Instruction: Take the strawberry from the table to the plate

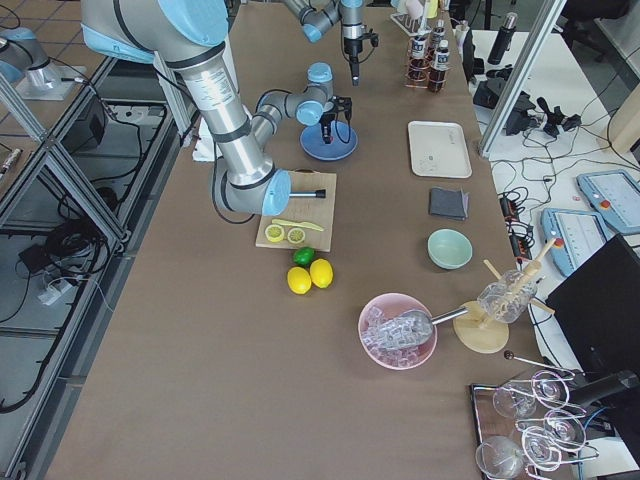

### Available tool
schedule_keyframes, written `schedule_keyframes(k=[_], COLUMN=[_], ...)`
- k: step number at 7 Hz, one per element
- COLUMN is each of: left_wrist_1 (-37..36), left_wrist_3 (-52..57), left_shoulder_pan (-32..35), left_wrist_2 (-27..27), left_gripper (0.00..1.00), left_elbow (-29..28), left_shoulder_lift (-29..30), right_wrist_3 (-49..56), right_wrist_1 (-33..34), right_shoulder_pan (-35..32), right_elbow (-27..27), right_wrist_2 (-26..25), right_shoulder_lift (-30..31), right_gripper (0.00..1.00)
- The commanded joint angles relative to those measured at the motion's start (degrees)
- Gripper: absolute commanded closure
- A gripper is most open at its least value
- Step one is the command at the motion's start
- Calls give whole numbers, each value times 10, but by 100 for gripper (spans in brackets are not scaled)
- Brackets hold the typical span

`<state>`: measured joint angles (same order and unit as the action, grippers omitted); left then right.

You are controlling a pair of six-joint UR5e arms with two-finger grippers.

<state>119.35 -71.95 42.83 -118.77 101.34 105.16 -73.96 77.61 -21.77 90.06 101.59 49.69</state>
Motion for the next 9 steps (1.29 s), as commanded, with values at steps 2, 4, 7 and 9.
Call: schedule_keyframes(k=[2, 4, 7, 9], left_wrist_1=[0, -3, -73, -134], left_wrist_3=[0, 1, 144, 340], left_shoulder_pan=[0, 13, 116, 235], left_wrist_2=[0, -3, -65, -130], left_gripper=[25, 26, 27, 27], left_elbow=[1, 5, 9, 11], left_shoulder_lift=[0, -3, -27, -82], right_wrist_3=[-1, 17, 278, 477], right_wrist_1=[9, 65, 119, 127], right_shoulder_pan=[-26, -123, -314, -423], right_elbow=[21, 107, 184, 168], right_wrist_2=[24, 127, 269, 310], right_shoulder_lift=[8, 57, 200, 284], right_gripper=[0, 0, 0, 0])
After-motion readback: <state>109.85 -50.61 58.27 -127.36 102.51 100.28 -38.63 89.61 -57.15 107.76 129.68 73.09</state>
